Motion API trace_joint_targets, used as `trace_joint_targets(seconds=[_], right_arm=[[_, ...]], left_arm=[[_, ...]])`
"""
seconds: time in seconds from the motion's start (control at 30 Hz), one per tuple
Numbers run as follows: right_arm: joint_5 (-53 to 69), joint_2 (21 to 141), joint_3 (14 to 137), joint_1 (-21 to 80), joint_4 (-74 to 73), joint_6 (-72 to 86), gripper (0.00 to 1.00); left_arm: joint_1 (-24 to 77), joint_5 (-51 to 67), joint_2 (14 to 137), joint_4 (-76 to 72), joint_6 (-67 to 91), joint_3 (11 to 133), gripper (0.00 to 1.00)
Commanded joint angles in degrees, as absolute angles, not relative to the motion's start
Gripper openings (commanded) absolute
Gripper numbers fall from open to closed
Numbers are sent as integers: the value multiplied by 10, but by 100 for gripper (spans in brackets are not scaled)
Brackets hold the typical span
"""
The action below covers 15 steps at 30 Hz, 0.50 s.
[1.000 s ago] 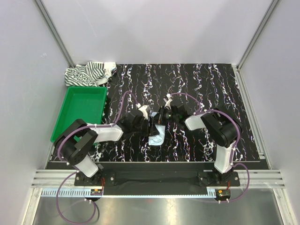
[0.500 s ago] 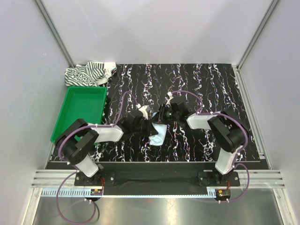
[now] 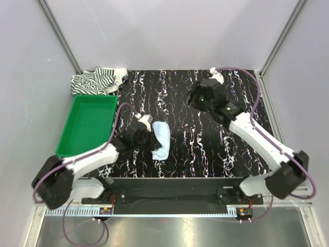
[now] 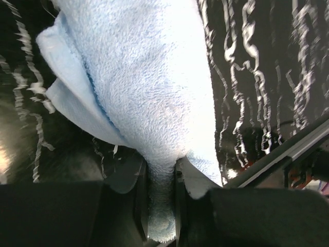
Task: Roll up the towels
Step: Place the rolled towel into the container
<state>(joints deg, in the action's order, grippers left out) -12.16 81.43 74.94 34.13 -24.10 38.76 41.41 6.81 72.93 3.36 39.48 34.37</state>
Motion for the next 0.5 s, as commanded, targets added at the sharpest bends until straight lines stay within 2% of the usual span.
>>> trace_joint_targets(seconds=[0.0,0.13,0.2,0.3,0.47], right_arm=[[-206,744,751,338,-339,379,67],[-166,692,704,338,-335,394,66],[-150,670,688,338,-330,398,66],[-107,654,665,338,-326,399,65],[-64,635,640,338,-339,401,64]], left_arm=[[407,-27,627,108,381,385,0],[347,-86,535,174,361,438,0],[317,-101,528,201,341,473,0],[234,-98,525,218,336,496,0],[51,-51,481,167,397,442,0]])
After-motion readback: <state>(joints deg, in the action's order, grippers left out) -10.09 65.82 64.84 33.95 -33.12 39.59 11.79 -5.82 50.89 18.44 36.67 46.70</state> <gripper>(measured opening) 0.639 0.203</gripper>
